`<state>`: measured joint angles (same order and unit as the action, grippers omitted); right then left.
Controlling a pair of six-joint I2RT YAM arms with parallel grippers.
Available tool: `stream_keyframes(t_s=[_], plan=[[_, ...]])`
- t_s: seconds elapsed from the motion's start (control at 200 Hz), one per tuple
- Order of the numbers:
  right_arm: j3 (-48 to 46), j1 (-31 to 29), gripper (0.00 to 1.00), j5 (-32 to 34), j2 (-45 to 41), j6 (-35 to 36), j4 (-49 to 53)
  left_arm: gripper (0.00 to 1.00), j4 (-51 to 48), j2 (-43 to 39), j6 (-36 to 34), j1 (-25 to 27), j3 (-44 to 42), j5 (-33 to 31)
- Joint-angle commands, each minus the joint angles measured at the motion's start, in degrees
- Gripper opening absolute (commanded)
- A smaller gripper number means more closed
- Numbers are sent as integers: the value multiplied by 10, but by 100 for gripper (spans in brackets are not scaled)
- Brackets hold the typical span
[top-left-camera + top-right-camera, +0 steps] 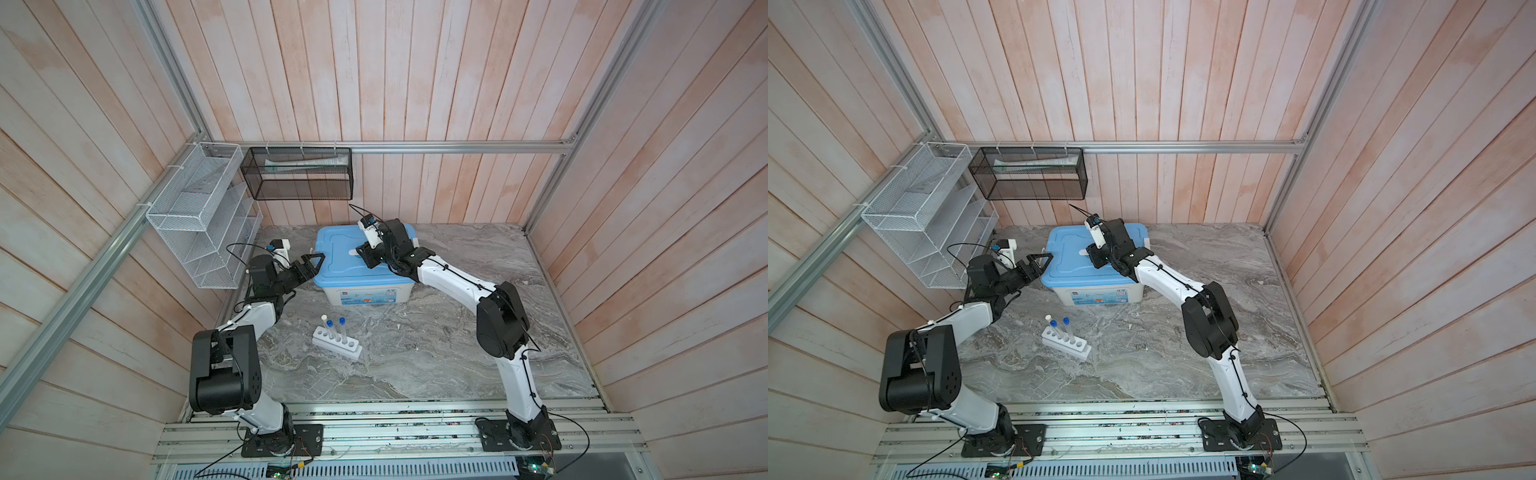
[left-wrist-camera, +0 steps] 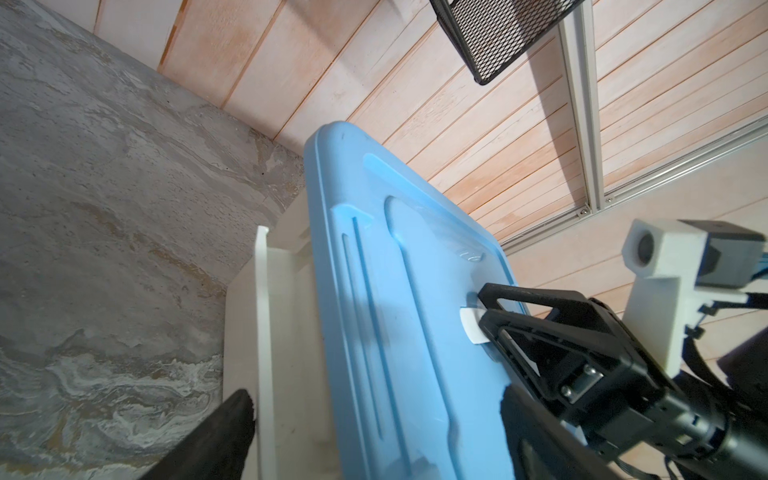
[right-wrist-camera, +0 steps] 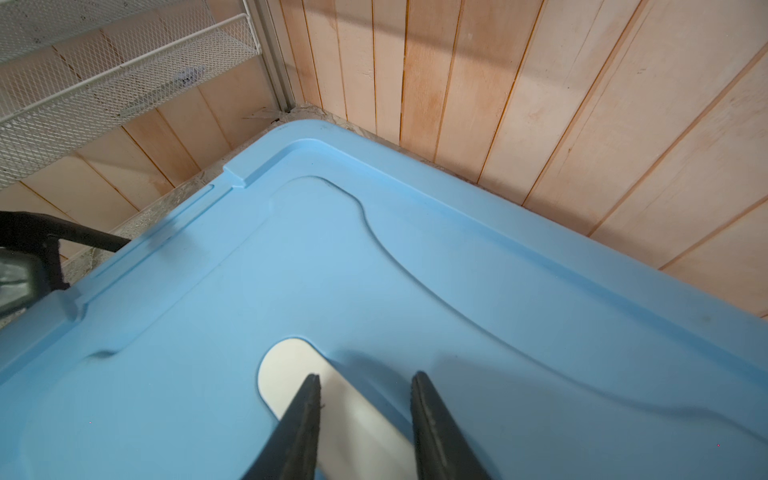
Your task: Organize the chemistry lab equipment
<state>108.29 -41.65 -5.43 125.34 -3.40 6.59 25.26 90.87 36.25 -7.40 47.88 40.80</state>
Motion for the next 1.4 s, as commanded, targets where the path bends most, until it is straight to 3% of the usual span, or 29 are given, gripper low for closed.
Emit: stream_keyframes(t_s=[0.0,0.93,1.395], plan=[[-37,-5,38,-1,29,-11,107,94,20,11,5,-2,10,15],[-48,-4,38,6,22,-17,101,89,17,25,8,-2,11,35],[-53,-5,37,6,21,-24,99,75,12,20,5,-2,12,45]])
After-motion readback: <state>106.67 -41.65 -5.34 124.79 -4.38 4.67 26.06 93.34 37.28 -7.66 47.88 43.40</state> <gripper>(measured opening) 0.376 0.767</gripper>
